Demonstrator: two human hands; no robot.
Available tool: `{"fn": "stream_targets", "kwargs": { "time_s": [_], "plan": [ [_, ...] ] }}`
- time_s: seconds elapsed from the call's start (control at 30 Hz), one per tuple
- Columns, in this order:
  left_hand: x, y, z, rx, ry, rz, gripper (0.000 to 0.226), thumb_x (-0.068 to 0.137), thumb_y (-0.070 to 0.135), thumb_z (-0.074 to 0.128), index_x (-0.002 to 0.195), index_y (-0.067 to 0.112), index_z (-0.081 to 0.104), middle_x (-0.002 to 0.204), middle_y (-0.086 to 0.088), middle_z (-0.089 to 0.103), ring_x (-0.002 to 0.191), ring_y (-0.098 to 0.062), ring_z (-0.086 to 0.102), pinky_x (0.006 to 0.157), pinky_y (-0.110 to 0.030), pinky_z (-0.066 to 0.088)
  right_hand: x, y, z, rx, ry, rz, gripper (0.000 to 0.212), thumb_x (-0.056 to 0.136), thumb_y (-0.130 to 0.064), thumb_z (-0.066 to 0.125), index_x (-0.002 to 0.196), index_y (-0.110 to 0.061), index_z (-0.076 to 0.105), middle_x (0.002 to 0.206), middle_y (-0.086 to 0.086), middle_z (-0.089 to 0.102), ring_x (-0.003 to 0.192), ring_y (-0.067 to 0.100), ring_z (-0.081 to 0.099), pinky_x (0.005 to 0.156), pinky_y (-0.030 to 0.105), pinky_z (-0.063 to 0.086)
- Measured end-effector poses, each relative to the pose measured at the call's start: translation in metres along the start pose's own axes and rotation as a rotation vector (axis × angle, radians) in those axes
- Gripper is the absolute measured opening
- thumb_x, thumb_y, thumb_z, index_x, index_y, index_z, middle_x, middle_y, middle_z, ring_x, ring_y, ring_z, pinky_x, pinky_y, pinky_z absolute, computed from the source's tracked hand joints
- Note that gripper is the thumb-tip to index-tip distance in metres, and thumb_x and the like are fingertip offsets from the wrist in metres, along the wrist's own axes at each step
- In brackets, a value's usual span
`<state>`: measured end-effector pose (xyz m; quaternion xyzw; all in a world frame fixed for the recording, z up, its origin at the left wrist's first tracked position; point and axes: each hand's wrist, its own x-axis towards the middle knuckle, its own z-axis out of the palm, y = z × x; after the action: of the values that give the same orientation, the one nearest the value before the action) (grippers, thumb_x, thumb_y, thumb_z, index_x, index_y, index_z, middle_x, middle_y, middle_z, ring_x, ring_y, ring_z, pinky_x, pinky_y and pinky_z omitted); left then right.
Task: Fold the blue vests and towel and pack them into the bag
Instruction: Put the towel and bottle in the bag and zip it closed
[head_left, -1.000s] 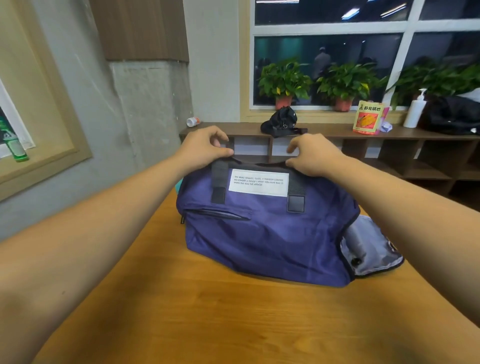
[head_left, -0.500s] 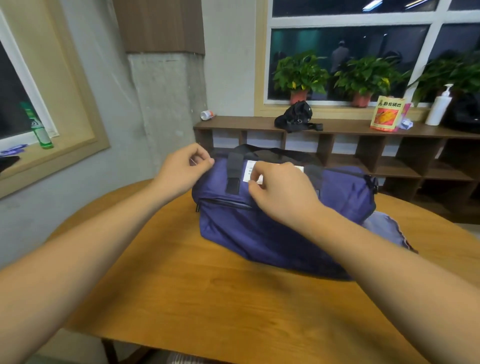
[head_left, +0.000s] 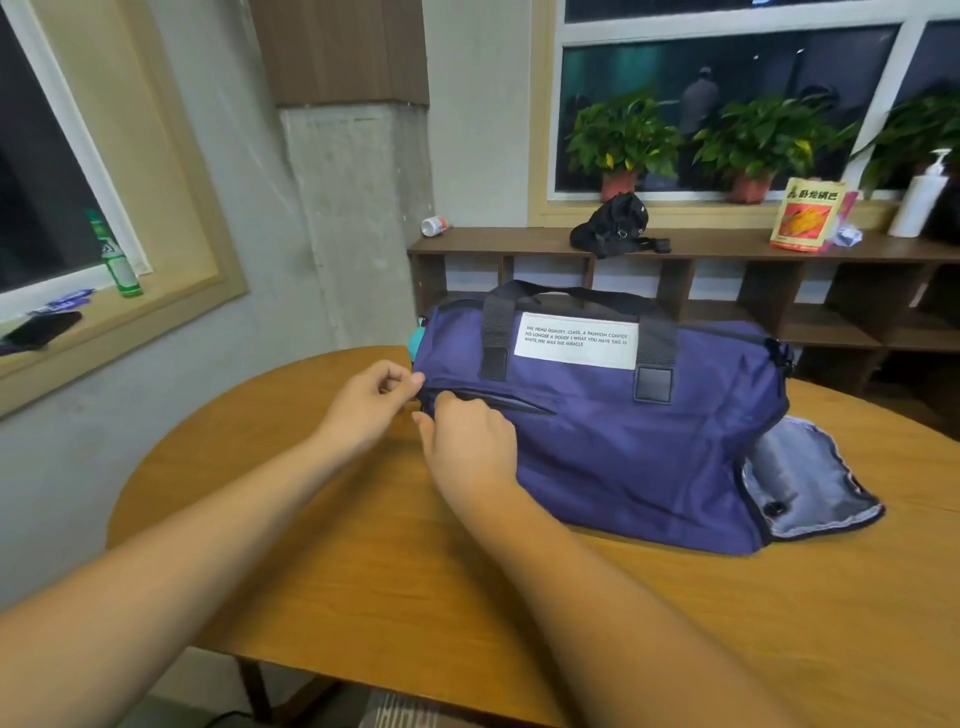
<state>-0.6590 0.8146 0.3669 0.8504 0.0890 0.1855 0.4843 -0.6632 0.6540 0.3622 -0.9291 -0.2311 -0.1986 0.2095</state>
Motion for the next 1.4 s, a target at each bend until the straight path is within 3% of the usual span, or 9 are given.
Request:
{"fn": "stream_targets", "kwargs": {
  "time_s": [0.17,0.4,0.5,0.6,0.77,0.93,1.17,1.4],
  "plan": [
    [0.003,0.000,-0.005,-0.021,-0.012,0.008,0.026,0.101,0.041,0.068,0.100,0.015,0.071,0.093,-0.009,0.076,0.085,-0.014,0.064,0.094,-0.044,0.052,0.010,-0.009,0.016,0.055,0.030,0.103,0.037,0.110,-0.048,0.047,0.114,-0.015,0.063,0.104,0.011,0.074,0.094,0.035,0.071,0.069,0.041,0.042],
    [0.003,0.004,-0.006,0.040,0.025,0.063,0.023,0.102,0.035,0.069,0.091,0.015,0.071,0.090,-0.007,0.074,0.077,-0.009,0.059,0.081,-0.035,0.048,0.011,-0.008,0.034,0.154,0.086,0.204,0.027,0.109,-0.041,0.051,0.116,-0.017,0.063,0.100,0.011,0.075,0.093,0.036,0.071,0.070,0.040,0.041],
    [0.004,0.007,-0.002,0.069,0.011,0.075,0.027,0.098,0.041,0.072,0.092,0.015,0.072,0.091,-0.005,0.074,0.080,-0.013,0.062,0.079,-0.032,0.049,0.011,-0.005,0.036,0.180,0.115,0.227,0.023,0.109,-0.035,0.049,0.115,-0.018,0.064,0.097,0.011,0.075,0.091,0.037,0.070,0.068,0.039,0.039],
    [0.007,0.014,0.002,0.118,0.076,0.060,0.031,0.095,0.048,0.074,0.100,0.019,0.067,0.094,0.004,0.069,0.084,-0.008,0.061,0.076,-0.027,0.050,0.010,-0.003,0.037,0.199,0.122,0.230,0.028,0.108,-0.043,0.051,0.113,-0.019,0.064,0.099,0.008,0.075,0.093,0.035,0.070,0.071,0.040,0.043],
    [0.018,0.017,0.002,0.147,0.055,0.061,0.025,0.098,0.048,0.070,0.097,0.023,0.071,0.098,0.005,0.071,0.092,-0.011,0.065,0.086,-0.034,0.053,0.013,-0.004,0.038,0.210,0.117,0.265,0.028,0.109,-0.041,0.051,0.114,-0.018,0.066,0.101,0.008,0.075,0.096,0.033,0.071,0.070,0.038,0.038],
    [0.020,0.018,0.001,0.156,0.048,0.098,0.023,0.102,0.035,0.068,0.091,0.015,0.069,0.087,-0.004,0.069,0.077,-0.012,0.055,0.075,-0.033,0.046,0.006,-0.002,0.040,0.295,0.172,0.229,0.020,0.105,-0.036,0.054,0.103,-0.019,0.064,0.088,0.008,0.074,0.084,0.036,0.068,0.066,0.039,0.038],
    [0.021,0.016,0.002,0.183,0.064,0.102,0.023,0.106,0.035,0.062,0.095,0.015,0.064,0.090,-0.002,0.069,0.083,-0.018,0.059,0.076,-0.034,0.048,-0.004,0.009,0.030,0.286,0.307,0.177,0.019,0.097,-0.026,0.063,0.083,-0.014,0.059,0.067,0.013,0.067,0.062,0.042,0.062,0.055,0.035,0.029],
    [0.021,0.012,0.005,0.179,0.094,0.129,0.023,0.106,0.035,0.061,0.095,0.015,0.064,0.093,-0.007,0.071,0.087,-0.024,0.064,0.081,-0.041,0.051,-0.021,0.036,0.007,0.274,0.288,0.146,0.023,0.101,-0.030,0.059,0.084,-0.015,0.052,0.067,0.008,0.063,0.064,0.039,0.057,0.058,0.042,0.046]
  ]
}}
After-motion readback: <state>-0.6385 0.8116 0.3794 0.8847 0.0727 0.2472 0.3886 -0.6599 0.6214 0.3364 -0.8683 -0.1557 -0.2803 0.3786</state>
